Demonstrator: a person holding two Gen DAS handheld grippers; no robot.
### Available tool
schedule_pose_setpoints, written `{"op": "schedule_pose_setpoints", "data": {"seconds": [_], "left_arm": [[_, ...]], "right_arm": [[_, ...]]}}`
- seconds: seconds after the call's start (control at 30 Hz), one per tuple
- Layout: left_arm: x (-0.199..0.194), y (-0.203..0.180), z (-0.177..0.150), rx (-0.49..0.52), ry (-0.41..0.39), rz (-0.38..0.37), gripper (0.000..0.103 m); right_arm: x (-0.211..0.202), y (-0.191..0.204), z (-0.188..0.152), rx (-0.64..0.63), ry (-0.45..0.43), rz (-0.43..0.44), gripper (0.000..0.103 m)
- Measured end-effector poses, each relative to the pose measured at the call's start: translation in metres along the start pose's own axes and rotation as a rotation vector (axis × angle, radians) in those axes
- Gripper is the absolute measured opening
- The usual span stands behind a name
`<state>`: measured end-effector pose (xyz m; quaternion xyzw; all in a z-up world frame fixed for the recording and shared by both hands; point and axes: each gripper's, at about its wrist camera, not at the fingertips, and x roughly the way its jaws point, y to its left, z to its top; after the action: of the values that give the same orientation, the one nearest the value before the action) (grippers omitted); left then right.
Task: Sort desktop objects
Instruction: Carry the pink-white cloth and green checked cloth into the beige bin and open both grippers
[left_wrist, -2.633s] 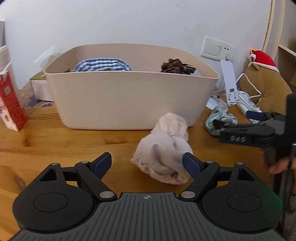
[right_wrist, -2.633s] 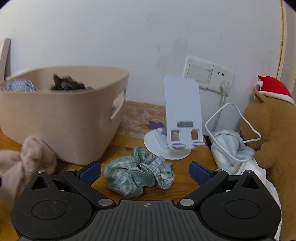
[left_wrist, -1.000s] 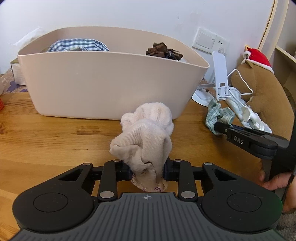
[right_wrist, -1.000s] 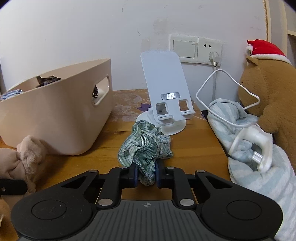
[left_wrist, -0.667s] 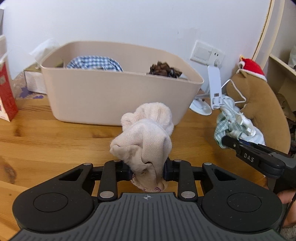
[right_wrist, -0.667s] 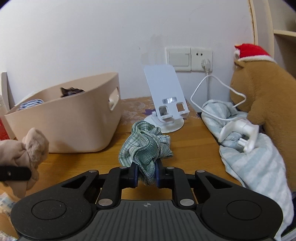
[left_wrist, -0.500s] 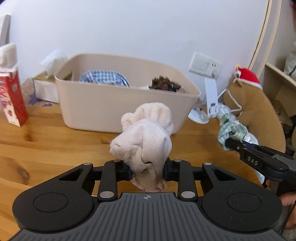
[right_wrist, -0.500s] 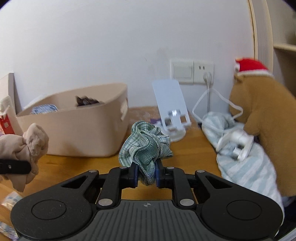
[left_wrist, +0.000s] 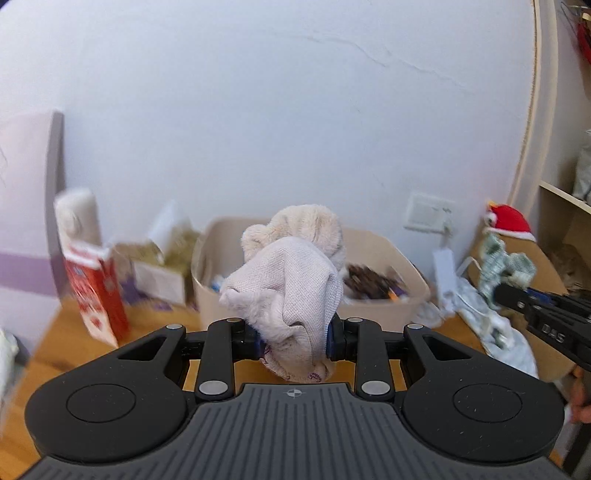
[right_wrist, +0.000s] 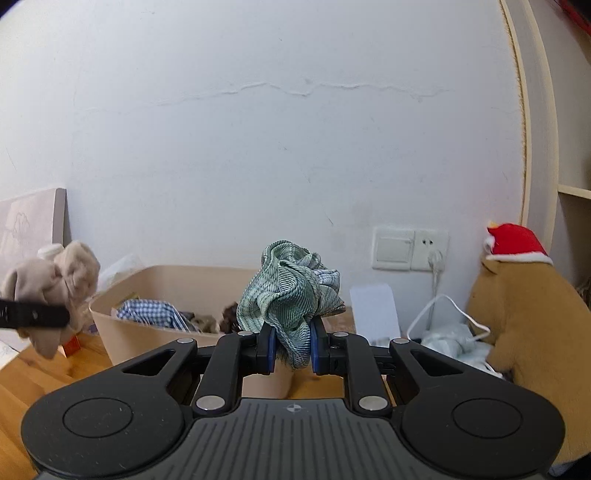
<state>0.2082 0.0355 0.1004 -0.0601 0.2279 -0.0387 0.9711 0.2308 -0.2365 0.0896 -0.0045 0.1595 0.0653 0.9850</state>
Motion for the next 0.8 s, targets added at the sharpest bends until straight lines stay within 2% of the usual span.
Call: {"op": "schedule_pose_setpoints", "data": {"seconds": [0.3, 0.57, 0.8], "left_arm": [[0.029, 0.005, 0.043, 0.079, -0.03, 0.05, 0.029], [0.088, -0.007, 0.056, 0.132, 0.015, 0.088, 0.029], [0.143, -0.003, 0.058, 0.095, 0.097, 0.123, 0.029]], "right_arm": [[0.035, 0.015, 0.036, -0.036, -0.03, -0.011, 0.016], [0.076, 0.023, 0.051, -0.011, -0.027, 0.004, 0.016], [0.118, 0.019, 0.042, 0.031, 0.038, 0.052, 0.017]]}}
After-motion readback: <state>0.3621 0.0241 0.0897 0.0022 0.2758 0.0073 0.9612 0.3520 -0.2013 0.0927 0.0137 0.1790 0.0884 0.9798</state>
